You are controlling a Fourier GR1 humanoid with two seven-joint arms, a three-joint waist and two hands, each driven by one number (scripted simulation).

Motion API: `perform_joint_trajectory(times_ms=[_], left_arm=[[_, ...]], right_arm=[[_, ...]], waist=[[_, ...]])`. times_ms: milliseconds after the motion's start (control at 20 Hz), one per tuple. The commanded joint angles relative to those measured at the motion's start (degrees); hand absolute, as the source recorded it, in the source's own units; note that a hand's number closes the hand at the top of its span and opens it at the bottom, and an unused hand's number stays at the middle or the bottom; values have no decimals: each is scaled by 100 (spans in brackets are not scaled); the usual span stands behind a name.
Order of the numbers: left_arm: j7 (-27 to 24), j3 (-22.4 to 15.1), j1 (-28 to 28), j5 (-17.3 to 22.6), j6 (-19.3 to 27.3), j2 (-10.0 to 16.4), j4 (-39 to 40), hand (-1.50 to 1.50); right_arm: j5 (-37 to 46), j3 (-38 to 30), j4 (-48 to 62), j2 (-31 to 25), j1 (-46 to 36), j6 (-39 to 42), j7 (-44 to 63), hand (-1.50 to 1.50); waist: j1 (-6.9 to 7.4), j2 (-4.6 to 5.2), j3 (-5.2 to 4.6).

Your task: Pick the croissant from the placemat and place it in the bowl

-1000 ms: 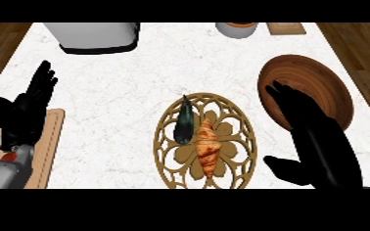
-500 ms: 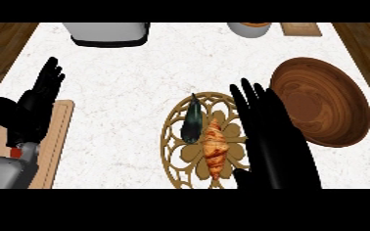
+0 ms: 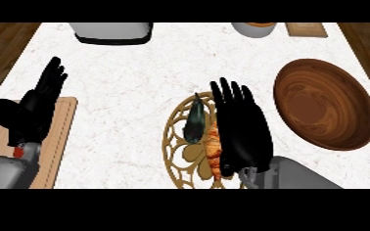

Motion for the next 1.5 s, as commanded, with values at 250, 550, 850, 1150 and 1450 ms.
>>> perform_joint_trajectory(times_ms=[250,550,850,1150,1450], left_arm=[[-74,-82,40,-121,90,-229,-12,0],[62,92,20,-69,32,-62,-91,0],[-318,132,266,-133,-100,-146,80,0],[70,287,-70,-129,-135,-98,101,0],[-3,207,178,-259,-77,-290,-2,0]], right_arm=[[-836,-198,1422,1051,-256,1330,1281,-150],[-1208,-383,2137,1209,-286,1853,1481,-150],[-630,-189,2433,1226,-749,1894,1333,-150],[-152,-34,2484,1520,-527,1865,1218,-150],[16,-322,2753,1644,-104,1928,1054,-150]], waist=[[-37,15,15],[-73,-13,17],[-62,-11,20],[-145,1,32],[-134,-4,35]])
